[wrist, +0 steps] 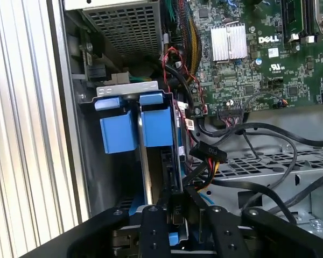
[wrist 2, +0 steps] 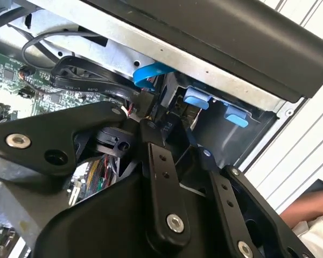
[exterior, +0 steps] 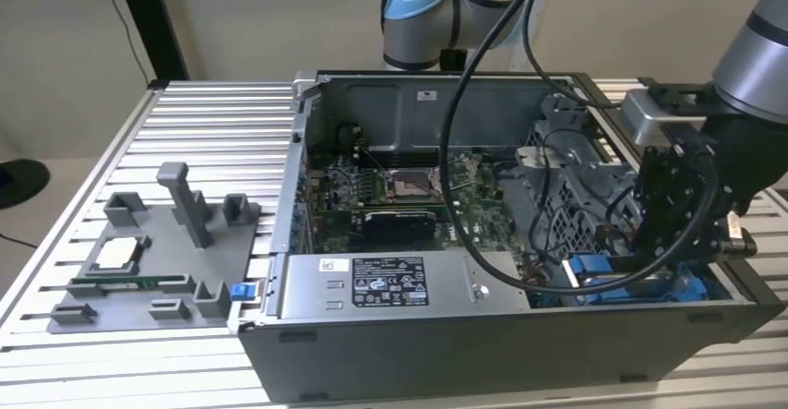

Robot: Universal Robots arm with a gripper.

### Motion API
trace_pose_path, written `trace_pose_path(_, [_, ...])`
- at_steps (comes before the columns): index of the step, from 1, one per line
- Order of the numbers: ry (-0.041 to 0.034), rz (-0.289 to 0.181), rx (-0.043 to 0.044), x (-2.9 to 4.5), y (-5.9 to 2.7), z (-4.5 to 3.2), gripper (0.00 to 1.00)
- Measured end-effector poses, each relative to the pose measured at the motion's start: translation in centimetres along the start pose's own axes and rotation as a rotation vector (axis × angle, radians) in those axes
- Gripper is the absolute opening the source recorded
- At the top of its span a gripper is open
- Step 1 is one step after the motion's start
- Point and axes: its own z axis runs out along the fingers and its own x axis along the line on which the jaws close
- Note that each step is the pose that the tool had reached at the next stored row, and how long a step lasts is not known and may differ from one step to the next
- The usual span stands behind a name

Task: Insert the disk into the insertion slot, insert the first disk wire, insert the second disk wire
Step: 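Insert the second disk wire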

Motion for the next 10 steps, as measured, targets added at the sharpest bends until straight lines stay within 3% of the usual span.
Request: trace_pose_path(10, [0.0002,0.0,-0.0046,0.01,0.0,-0.42,0.0])
